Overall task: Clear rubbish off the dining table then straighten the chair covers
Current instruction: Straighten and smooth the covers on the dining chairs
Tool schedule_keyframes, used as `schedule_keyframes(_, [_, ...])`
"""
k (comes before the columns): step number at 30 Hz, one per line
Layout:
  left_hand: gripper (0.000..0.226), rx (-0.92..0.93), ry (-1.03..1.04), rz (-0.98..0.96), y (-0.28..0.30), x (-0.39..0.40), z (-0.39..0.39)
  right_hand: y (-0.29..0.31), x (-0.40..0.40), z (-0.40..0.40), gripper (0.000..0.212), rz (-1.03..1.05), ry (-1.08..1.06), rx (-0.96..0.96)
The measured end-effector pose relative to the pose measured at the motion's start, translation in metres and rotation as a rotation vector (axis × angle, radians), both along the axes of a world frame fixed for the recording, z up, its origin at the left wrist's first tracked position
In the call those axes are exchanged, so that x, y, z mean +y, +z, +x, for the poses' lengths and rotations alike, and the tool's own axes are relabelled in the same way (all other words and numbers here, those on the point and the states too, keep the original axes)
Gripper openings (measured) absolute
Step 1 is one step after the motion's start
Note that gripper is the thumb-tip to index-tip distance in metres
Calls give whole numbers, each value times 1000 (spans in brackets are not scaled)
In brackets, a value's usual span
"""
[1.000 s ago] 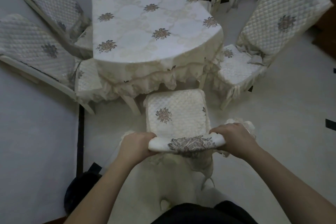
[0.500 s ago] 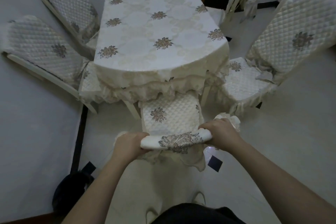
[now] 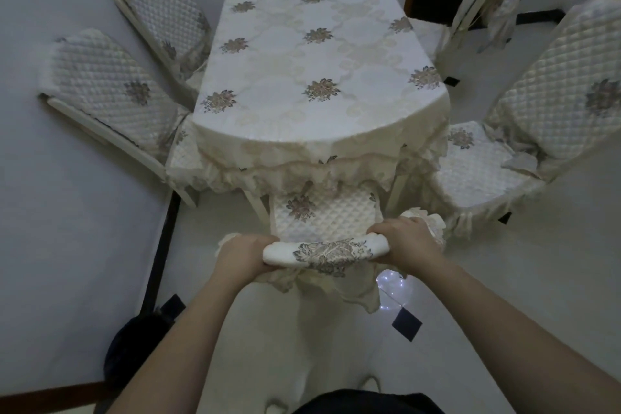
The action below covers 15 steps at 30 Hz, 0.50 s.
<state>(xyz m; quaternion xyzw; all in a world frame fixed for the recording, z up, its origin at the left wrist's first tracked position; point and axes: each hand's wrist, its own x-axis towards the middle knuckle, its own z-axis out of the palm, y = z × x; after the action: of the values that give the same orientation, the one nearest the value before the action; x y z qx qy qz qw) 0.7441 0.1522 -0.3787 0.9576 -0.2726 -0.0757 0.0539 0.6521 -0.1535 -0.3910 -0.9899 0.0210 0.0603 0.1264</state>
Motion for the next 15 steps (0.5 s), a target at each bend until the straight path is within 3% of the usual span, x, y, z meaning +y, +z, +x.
schedule_keyframes(4, [32, 96, 43, 5, 2, -8, 18, -1, -3, 19, 43, -15, -7, -2])
schedule_keyframes(9, [33, 164, 49, 175, -4, -13, 55, 4, 2, 40, 43, -18, -7, 7])
schedule_keyframes(15, [36, 158, 27, 82, -15, -4, 74, 2, 2, 52, 45, -28, 6, 3])
